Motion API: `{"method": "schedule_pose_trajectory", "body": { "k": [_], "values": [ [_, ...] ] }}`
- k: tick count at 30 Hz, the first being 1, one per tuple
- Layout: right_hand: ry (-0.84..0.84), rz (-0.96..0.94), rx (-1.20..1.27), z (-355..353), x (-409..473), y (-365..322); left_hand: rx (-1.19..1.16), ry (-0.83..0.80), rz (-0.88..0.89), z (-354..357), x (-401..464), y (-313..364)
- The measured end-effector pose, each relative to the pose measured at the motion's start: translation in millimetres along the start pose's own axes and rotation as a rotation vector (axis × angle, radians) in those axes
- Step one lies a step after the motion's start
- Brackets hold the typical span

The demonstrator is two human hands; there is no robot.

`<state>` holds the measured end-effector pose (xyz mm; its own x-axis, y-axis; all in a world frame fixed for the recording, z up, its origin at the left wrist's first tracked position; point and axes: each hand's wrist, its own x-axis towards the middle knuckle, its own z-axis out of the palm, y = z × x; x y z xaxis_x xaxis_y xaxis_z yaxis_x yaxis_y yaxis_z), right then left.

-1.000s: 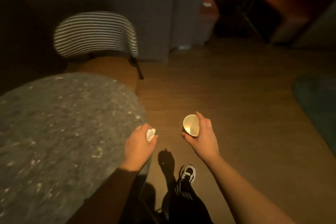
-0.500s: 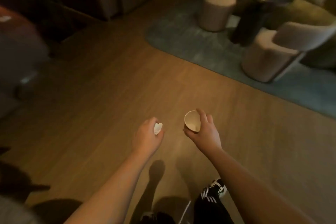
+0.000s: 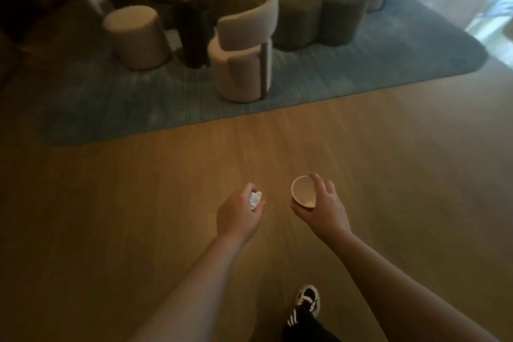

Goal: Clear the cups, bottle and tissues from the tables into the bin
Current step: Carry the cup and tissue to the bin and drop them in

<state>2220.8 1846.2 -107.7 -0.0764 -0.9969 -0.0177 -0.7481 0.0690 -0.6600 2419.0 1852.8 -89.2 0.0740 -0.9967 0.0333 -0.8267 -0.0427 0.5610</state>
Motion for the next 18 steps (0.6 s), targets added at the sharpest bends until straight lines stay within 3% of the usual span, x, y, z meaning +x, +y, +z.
{"method": "schedule_pose_trajectory", "body": {
  "k": [9,18],
  "values": [
    [0.151,0.223,0.005,-116.7,115.3,126.5,-0.009,-0.125,0.190,107.9,139.6,152.6],
    [0.237,0.346,0.014,-175.3,239.3,204.0,-0.040,-0.248,0.284,191.8,284.1,242.6]
  ]
}}
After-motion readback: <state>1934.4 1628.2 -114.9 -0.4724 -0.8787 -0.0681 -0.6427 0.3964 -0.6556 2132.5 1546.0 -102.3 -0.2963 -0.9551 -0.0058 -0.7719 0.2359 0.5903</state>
